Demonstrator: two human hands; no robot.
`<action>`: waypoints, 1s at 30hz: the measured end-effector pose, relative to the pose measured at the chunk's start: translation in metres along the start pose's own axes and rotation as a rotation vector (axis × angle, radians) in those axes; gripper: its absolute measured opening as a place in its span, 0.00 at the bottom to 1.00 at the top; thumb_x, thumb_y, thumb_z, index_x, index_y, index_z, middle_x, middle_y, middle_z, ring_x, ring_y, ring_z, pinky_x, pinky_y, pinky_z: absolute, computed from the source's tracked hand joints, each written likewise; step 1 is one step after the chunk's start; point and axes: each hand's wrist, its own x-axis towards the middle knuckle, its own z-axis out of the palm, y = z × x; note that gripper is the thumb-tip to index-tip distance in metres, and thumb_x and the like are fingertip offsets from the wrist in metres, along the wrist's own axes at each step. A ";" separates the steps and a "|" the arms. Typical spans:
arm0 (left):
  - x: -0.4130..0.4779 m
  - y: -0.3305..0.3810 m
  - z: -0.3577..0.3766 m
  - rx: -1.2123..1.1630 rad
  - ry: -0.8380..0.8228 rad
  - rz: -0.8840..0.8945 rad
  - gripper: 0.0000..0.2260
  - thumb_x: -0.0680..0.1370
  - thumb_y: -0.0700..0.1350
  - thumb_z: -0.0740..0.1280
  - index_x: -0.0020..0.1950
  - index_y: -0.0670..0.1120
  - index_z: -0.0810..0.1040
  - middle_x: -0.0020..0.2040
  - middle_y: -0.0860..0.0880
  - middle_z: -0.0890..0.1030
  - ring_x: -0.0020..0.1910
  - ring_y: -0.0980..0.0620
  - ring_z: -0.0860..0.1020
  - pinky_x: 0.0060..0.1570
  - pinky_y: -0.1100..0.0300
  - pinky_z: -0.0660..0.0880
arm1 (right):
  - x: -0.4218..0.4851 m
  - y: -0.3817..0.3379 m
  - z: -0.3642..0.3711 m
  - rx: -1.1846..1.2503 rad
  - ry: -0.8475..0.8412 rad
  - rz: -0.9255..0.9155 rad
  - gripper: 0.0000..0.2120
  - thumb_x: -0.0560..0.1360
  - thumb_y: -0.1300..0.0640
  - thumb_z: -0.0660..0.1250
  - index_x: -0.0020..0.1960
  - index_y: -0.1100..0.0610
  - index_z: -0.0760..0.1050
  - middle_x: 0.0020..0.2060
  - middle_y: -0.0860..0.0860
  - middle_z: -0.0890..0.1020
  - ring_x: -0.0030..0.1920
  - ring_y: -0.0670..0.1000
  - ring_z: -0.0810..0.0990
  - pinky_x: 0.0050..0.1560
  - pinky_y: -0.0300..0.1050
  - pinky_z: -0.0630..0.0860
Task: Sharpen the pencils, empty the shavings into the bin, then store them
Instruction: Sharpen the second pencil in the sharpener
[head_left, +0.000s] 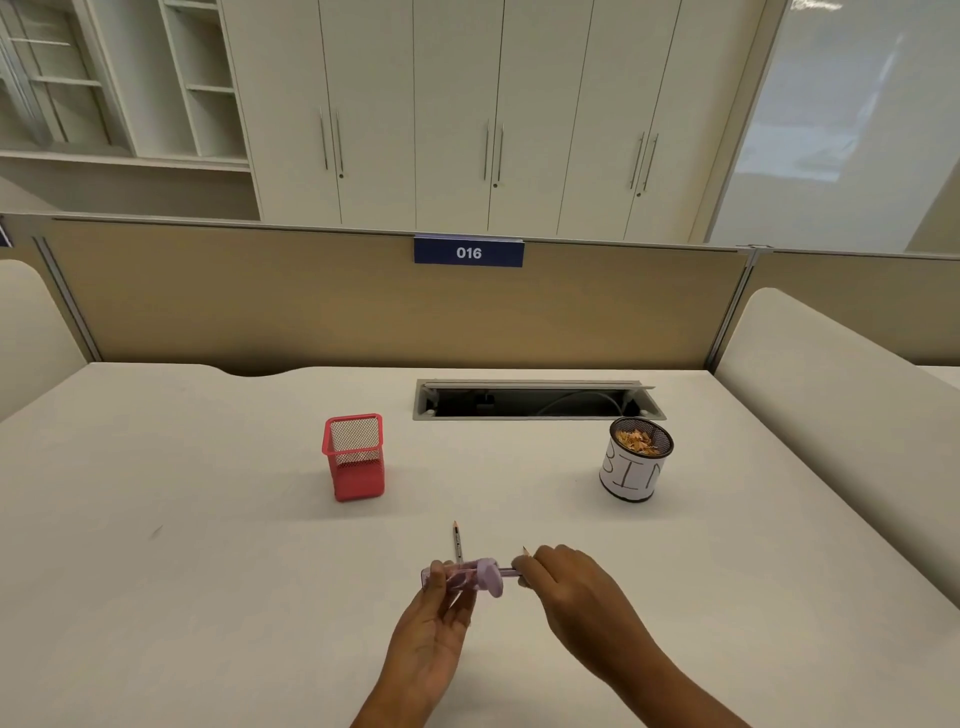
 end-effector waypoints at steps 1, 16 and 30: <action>0.001 0.001 0.002 -0.007 0.011 -0.001 0.13 0.79 0.42 0.58 0.44 0.34 0.75 0.46 0.37 0.79 0.48 0.43 0.77 0.62 0.53 0.67 | 0.002 0.001 0.001 -0.009 -0.009 -0.013 0.14 0.51 0.59 0.83 0.33 0.52 0.81 0.23 0.46 0.76 0.21 0.46 0.72 0.20 0.33 0.66; 0.009 0.010 0.015 0.254 -0.014 0.095 0.13 0.79 0.40 0.58 0.40 0.38 0.77 0.35 0.41 0.82 0.39 0.44 0.80 0.44 0.57 0.75 | 0.022 0.012 -0.009 1.331 -0.645 1.019 0.10 0.77 0.55 0.63 0.38 0.57 0.74 0.22 0.47 0.69 0.19 0.42 0.62 0.20 0.33 0.57; 0.013 -0.002 0.000 0.274 -0.087 -0.052 0.07 0.78 0.34 0.59 0.48 0.32 0.75 0.44 0.35 0.82 0.42 0.42 0.81 0.38 0.63 0.81 | 0.022 0.026 -0.021 0.324 -0.558 0.308 0.09 0.75 0.58 0.62 0.41 0.59 0.79 0.30 0.50 0.80 0.29 0.49 0.73 0.30 0.40 0.62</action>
